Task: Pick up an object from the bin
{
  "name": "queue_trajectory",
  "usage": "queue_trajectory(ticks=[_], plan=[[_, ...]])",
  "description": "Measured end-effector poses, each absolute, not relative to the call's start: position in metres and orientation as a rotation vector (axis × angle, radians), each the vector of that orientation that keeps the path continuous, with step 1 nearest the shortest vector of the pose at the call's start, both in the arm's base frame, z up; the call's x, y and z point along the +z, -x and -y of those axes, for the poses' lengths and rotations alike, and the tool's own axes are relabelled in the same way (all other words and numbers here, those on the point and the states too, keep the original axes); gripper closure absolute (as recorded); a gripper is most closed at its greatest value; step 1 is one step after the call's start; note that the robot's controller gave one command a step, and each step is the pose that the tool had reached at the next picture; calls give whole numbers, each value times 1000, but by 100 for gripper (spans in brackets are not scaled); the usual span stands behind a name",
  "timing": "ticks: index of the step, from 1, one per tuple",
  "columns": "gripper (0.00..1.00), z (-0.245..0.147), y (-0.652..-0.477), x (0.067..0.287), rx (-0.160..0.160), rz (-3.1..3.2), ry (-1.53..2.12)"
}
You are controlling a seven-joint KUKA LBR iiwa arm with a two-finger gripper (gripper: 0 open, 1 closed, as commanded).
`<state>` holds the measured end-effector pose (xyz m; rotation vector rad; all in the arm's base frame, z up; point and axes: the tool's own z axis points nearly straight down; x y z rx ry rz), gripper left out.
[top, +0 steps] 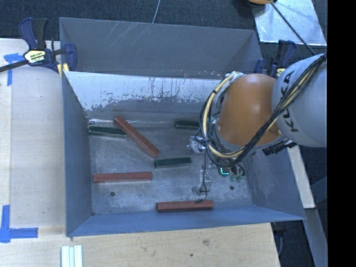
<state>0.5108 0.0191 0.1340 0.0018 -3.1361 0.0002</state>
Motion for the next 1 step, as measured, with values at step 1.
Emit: queue_trajectory(ticks=[1], plan=[[0, -19, -513, 138, 0, 3144, -1]])
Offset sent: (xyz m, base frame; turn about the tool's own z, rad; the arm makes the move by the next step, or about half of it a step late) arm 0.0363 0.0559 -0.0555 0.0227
